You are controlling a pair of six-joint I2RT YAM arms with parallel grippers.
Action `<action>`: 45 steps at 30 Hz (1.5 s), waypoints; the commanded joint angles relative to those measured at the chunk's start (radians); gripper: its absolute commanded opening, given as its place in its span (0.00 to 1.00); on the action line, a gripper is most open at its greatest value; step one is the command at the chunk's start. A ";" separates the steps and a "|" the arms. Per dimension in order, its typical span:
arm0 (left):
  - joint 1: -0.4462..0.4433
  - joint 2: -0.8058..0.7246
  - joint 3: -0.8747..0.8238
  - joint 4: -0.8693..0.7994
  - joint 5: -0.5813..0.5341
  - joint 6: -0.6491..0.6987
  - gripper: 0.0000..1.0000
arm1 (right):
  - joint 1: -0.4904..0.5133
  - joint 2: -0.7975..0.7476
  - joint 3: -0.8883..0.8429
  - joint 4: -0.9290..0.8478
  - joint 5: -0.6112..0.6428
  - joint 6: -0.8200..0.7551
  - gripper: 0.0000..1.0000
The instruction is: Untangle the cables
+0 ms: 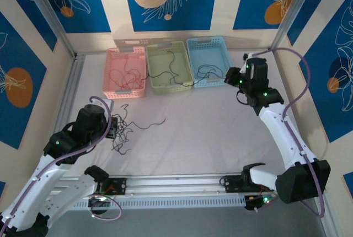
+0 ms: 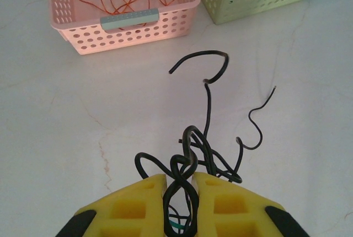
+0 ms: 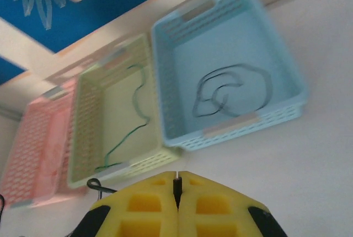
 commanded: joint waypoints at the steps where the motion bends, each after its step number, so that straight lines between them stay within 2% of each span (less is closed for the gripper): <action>1: 0.007 -0.010 -0.014 0.024 0.025 0.024 0.00 | -0.012 0.041 0.145 -0.183 0.217 -0.118 0.00; 4: 0.008 -0.013 -0.019 0.028 0.027 0.025 0.00 | -0.041 0.071 0.239 -0.213 0.341 -0.144 0.00; 9: 0.007 -0.012 -0.021 0.030 0.028 0.027 0.00 | -0.086 0.147 0.387 -0.224 0.417 -0.150 0.00; 17: 0.007 -0.015 -0.024 0.031 0.028 0.026 0.00 | -0.077 0.357 0.585 -0.232 0.553 -0.246 0.00; 21: 0.007 -0.015 -0.025 0.032 0.027 0.025 0.00 | -0.050 0.449 0.658 -0.233 0.666 -0.304 0.00; 25: 0.008 -0.013 -0.025 0.033 0.028 0.027 0.00 | -0.042 0.525 0.697 -0.203 0.678 -0.340 0.00; 30: 0.007 -0.012 -0.027 0.033 0.029 0.027 0.00 | -0.023 0.626 0.756 -0.203 0.563 -0.336 0.00; 35: 0.007 -0.010 -0.028 0.034 0.033 0.027 0.00 | 0.047 0.792 0.869 -0.189 0.483 -0.382 0.00; 41: 0.007 -0.010 -0.030 0.036 0.032 0.028 0.00 | 0.113 1.001 1.041 -0.251 0.403 -0.375 0.00; 45: 0.007 -0.007 -0.030 0.037 0.037 0.029 0.00 | 0.128 1.071 1.044 -0.218 0.311 -0.342 0.00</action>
